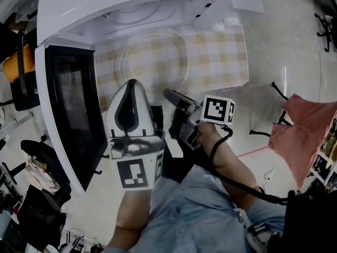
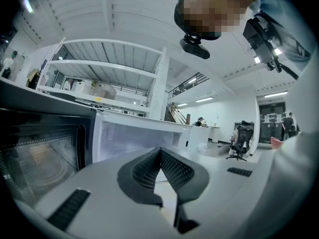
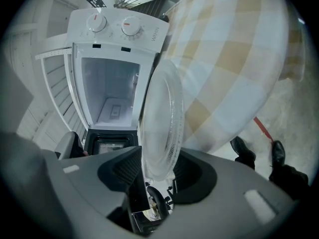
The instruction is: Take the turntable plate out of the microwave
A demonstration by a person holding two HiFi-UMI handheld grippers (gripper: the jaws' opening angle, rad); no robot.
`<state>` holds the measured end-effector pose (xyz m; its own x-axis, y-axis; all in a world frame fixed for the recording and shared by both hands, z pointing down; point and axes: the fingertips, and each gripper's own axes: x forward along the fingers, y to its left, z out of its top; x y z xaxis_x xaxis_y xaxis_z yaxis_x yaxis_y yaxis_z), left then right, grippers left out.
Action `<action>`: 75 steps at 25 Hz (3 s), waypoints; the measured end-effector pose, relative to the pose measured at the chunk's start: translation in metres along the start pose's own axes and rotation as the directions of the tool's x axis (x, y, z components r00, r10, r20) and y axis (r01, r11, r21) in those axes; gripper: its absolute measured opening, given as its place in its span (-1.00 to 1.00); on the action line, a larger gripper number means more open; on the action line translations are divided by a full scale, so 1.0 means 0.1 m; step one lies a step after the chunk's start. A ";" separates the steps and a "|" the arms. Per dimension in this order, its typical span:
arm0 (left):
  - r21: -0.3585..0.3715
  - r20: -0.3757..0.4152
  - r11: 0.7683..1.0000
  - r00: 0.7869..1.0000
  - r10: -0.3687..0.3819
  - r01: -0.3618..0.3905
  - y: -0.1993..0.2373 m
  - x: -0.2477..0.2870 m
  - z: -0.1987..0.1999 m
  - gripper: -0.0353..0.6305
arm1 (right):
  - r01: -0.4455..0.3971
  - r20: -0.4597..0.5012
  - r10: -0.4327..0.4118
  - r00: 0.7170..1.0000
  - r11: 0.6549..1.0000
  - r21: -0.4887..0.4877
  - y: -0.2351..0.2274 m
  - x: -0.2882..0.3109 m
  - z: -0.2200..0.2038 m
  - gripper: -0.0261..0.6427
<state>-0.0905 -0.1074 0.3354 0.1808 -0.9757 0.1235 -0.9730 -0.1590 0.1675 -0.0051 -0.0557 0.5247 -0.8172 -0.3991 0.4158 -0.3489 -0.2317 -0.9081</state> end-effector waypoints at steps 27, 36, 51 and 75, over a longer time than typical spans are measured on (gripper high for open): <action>0.024 -0.007 1.000 1.000 -0.019 0.019 -0.14 -0.06 -0.03 -0.87 | -0.017 -0.008 0.017 1.000 1.000 -0.001 -0.19 -0.12 -0.19 -0.44; 0.056 -0.021 0.998 0.999 -0.034 0.035 -0.30 -0.23 0.10 -0.87 | -0.005 0.005 0.006 1.000 0.995 -0.101 0.05 -0.47 -0.34 -0.44; 0.122 0.082 0.992 0.997 0.012 -0.022 -0.58 -0.69 1.07 -0.87 | -0.014 0.157 0.221 0.963 0.619 -0.785 2.16 -1.17 -0.05 -0.53; 0.147 0.162 0.987 0.986 0.034 -0.058 -0.69 -0.78 1.63 -0.87 | 0.176 0.264 0.376 0.888 0.252 -0.952 3.17 -1.52 -0.15 -0.92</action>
<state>-0.0605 -0.0447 0.1545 0.1219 -0.9921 -0.0312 -0.9924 -0.1224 0.0144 0.0017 -0.0546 0.1730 -0.7359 -0.6759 0.0414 -0.6685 0.7154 -0.2033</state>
